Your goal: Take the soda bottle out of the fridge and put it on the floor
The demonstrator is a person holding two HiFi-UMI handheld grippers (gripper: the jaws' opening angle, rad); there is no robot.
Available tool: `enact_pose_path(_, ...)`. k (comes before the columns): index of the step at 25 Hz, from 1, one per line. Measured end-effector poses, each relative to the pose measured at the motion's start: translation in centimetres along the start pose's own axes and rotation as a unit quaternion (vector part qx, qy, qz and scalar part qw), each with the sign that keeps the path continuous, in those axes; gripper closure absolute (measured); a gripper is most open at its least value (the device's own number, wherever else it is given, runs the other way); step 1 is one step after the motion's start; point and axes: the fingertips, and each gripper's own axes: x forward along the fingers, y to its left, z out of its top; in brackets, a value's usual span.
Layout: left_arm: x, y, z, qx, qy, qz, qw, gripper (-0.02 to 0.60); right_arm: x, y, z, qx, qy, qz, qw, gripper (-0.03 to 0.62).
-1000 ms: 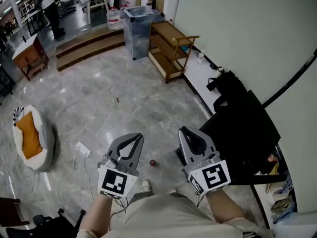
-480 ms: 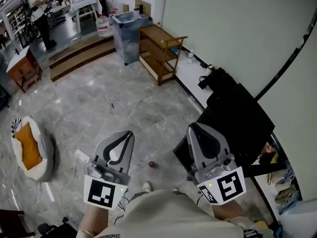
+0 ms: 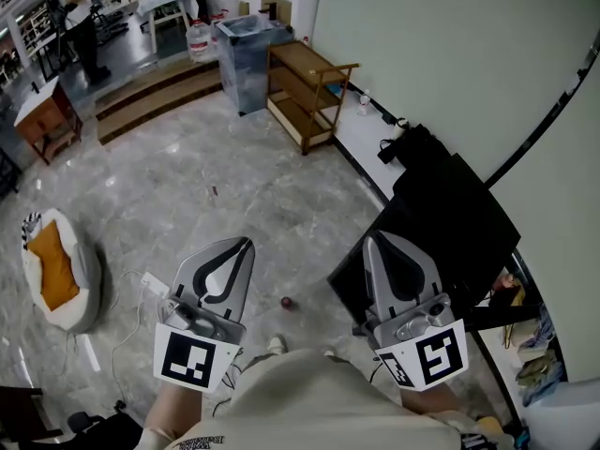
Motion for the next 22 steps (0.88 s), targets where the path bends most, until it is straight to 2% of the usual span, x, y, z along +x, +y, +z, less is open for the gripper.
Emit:
enact_pose_path(16,-0.9,0.9,-1.2,-0.01,0.008,0.01,0.9999,0.574,1.4,1.4,-1.6,0.004,0.017,0.016,1.0,0.599)
enact_pose_path(22,0.2,1.2,-1.4,0.002,0.01,0.008,0.9999,0.574,1.8,0.5,-2.3,0.004,0.019,0.011,1.0,0.599)
